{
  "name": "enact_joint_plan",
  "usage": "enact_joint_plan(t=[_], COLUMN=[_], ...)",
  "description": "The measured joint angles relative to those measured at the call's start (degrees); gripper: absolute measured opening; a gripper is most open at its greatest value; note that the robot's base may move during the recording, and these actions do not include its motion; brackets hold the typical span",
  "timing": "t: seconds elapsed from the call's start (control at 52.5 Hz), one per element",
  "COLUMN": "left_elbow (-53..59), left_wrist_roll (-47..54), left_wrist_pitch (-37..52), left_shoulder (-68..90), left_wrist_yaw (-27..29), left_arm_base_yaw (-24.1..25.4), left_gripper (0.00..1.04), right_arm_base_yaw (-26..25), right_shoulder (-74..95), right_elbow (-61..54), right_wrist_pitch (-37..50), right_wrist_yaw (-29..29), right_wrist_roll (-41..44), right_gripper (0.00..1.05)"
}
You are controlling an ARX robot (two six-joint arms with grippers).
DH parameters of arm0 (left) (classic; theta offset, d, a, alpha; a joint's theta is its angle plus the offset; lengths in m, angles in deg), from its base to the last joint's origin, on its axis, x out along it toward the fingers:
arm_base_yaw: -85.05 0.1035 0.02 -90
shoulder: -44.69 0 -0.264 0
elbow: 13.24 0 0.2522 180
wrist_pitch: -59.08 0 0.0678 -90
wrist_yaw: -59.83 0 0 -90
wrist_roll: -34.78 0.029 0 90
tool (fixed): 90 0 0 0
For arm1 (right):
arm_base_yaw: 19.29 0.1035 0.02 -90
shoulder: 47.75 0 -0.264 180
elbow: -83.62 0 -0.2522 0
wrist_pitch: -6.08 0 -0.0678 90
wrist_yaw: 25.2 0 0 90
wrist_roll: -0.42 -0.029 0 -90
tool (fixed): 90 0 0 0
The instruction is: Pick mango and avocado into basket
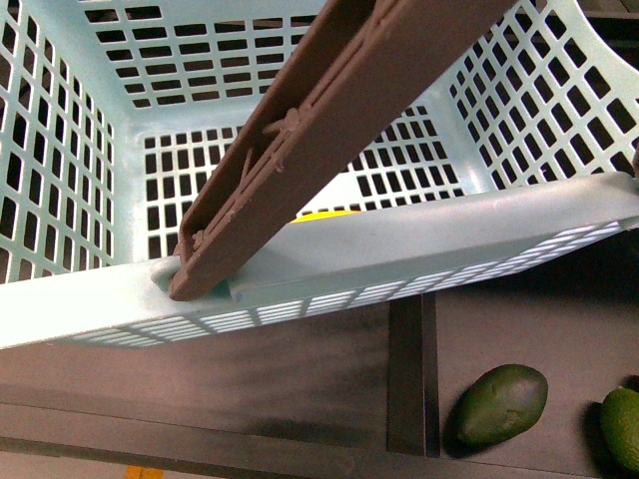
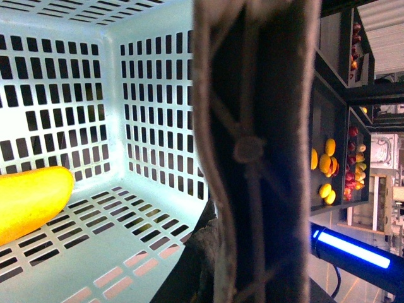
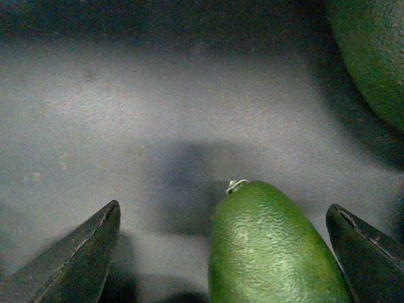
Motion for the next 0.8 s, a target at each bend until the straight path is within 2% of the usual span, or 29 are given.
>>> enact_joint_plan(t=[0.705,0.8], left_elbow=[0.0,0.0], left_wrist_roll=[0.02,0.02], left_wrist_pitch=[0.0,0.0], left_shoulder=[0.0,0.0], left_wrist_yaw=[-0.04,-0.04], left_arm_base_yaw=[0.02,0.0], left_gripper=[0.05,0.05], right_arm_base_yaw=[-0.17,-0.17], right_shoulder=[5.03,5.03], right_elbow=[3.63,3.58], right_wrist_pitch=[0.37,0.57], right_wrist_yaw=[-1.46,-1.49], right_wrist_roll=[-1.7,-1.75], right_gripper=[0.96,0.84])
